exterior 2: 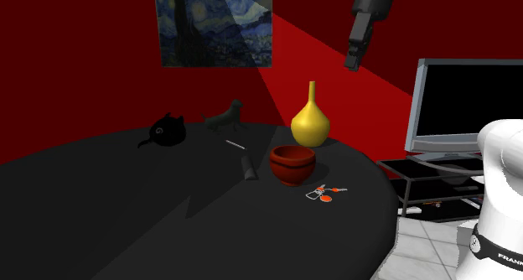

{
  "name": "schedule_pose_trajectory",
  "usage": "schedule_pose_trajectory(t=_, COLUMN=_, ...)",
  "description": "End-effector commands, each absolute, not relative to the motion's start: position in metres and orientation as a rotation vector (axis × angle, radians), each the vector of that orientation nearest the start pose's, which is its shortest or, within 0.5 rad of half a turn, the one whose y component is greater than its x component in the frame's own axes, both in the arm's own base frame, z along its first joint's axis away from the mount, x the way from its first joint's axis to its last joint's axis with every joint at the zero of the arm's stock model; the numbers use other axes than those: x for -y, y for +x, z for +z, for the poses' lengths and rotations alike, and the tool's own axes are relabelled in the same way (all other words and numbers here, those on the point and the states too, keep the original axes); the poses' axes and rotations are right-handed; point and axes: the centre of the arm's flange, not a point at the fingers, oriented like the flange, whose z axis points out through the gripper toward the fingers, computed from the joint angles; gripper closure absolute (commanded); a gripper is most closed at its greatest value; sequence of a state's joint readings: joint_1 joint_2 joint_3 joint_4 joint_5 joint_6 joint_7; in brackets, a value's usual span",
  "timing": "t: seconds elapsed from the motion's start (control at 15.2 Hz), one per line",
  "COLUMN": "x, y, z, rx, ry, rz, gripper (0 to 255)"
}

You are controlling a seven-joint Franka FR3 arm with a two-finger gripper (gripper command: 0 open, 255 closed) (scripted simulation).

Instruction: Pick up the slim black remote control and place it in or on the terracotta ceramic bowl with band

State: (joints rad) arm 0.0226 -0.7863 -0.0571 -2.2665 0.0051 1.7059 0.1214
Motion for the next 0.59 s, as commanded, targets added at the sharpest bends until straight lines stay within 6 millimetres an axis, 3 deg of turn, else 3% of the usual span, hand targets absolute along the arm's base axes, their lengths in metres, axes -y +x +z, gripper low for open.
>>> schedule_pose_trajectory(t=0.0, x=0.018, y=0.319, z=0.646, rx=-0.220, ry=-3.058, rz=-0.342, gripper=0)
schedule_pose_trajectory(t=0.53, x=0.022, y=0.410, z=0.585, rx=-0.587, ry=-3.010, rz=-0.281, gripper=0)
